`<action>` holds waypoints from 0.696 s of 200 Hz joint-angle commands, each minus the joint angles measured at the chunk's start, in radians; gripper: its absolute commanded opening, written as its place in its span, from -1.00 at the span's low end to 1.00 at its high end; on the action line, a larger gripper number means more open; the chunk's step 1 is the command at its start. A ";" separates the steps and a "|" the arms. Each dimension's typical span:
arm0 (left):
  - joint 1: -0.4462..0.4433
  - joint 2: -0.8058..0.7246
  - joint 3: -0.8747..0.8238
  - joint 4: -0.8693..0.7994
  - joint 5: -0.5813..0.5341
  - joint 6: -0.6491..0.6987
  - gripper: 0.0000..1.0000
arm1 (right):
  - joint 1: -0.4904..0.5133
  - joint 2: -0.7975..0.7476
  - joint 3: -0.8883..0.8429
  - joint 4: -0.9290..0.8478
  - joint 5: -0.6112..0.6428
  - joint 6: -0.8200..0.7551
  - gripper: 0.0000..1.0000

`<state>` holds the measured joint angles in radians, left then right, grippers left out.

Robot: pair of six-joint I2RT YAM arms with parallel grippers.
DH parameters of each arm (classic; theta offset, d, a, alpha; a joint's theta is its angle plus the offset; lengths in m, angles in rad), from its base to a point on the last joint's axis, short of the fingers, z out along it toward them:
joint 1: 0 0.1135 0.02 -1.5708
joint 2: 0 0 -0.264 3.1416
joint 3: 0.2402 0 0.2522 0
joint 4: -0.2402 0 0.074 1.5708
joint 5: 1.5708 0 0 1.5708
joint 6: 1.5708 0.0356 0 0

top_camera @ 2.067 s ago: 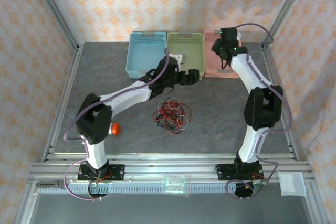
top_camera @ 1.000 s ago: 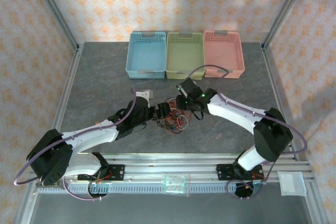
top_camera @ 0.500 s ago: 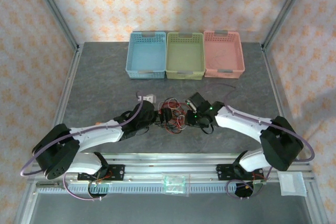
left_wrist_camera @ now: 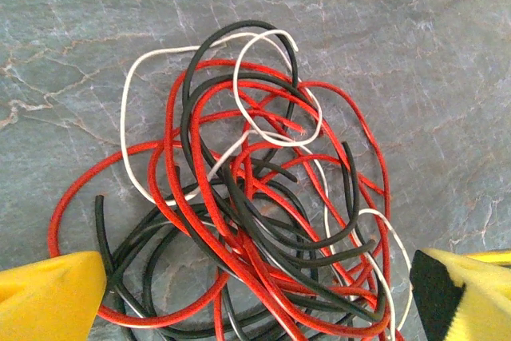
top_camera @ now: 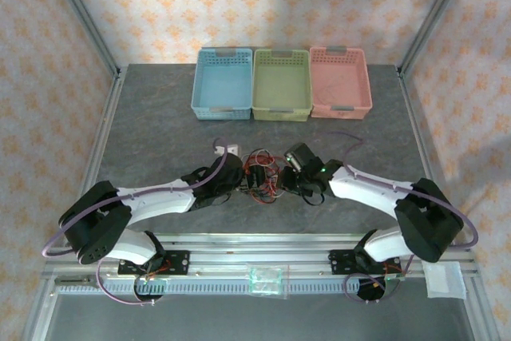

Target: Untangle the cables

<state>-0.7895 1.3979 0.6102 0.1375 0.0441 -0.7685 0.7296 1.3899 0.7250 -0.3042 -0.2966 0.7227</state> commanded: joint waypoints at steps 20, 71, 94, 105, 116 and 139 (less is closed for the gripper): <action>-0.010 0.024 0.029 0.017 0.016 0.029 0.99 | -0.004 0.051 -0.013 0.017 0.019 0.025 -0.35; -0.017 0.051 0.055 -0.001 0.008 0.041 0.98 | -0.005 0.070 -0.019 -0.005 0.039 0.030 -0.39; -0.021 0.082 0.073 -0.010 0.003 0.044 0.98 | -0.004 0.075 -0.030 0.013 0.046 0.039 -0.51; -0.025 0.094 0.088 -0.035 -0.026 0.041 0.98 | -0.004 0.080 -0.026 0.013 0.051 0.041 -0.56; -0.025 0.101 0.083 -0.013 -0.034 0.038 0.98 | -0.004 0.083 -0.021 0.012 0.058 0.038 -0.57; -0.027 0.127 0.116 -0.022 -0.033 0.041 0.99 | -0.004 0.101 -0.007 0.003 0.073 0.028 -0.63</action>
<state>-0.8101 1.4967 0.6792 0.1383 0.0429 -0.7429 0.7296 1.4685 0.7082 -0.2935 -0.2745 0.7509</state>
